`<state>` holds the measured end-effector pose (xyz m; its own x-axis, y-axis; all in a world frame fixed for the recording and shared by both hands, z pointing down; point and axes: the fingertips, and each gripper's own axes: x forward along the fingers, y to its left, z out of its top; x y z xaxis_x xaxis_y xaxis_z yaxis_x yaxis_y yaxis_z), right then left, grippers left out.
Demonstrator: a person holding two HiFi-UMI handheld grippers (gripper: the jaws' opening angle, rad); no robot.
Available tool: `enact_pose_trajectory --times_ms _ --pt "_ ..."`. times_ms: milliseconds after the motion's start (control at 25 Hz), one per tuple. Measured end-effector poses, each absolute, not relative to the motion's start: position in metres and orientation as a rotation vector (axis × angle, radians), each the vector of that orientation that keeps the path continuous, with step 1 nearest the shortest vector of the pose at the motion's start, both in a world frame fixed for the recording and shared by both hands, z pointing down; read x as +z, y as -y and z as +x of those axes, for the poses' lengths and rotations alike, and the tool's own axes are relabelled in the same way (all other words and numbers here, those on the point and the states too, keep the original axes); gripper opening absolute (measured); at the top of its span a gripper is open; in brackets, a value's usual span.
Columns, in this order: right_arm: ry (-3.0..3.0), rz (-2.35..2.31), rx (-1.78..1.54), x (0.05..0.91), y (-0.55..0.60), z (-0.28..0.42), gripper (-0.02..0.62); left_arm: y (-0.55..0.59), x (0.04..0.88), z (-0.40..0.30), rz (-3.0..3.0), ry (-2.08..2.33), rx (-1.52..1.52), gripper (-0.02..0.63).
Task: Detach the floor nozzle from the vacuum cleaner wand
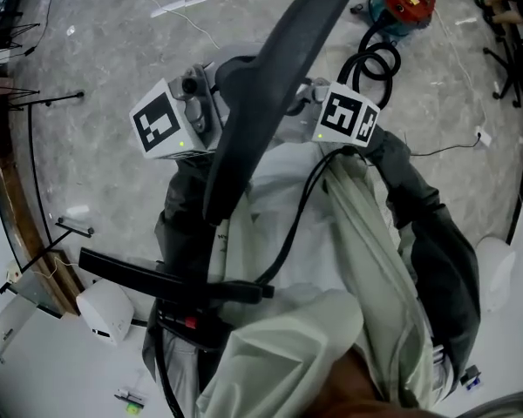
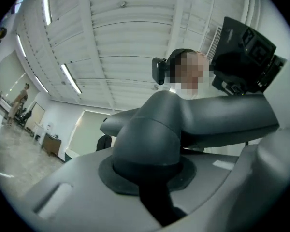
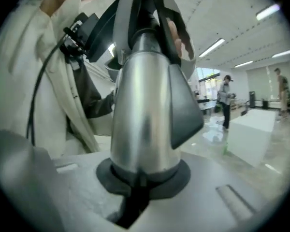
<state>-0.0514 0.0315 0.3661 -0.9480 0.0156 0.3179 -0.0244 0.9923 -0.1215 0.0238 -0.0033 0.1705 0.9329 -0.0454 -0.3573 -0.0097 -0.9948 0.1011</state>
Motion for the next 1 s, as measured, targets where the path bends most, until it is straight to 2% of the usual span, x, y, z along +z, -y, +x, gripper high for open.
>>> enact_pose_trajectory --times_ms 240,560,680,1000 --pt "2.724 -0.657 0.384 0.358 -0.081 -0.031 0.038 -0.024 0.168 0.026 2.95 -0.33 -0.635 0.074" --pt "2.64 -1.017 0.524 0.352 -0.094 -0.015 0.038 -0.023 0.171 0.03 2.905 -0.447 -0.682 0.072" --pt "2.73 -0.742 0.487 0.359 -0.077 -0.024 0.037 -0.005 0.174 0.034 2.881 -0.29 -0.652 0.067" --pt "2.71 0.428 0.256 0.371 -0.006 -0.027 0.037 0.035 0.173 0.044 2.861 0.177 -0.546 0.067"
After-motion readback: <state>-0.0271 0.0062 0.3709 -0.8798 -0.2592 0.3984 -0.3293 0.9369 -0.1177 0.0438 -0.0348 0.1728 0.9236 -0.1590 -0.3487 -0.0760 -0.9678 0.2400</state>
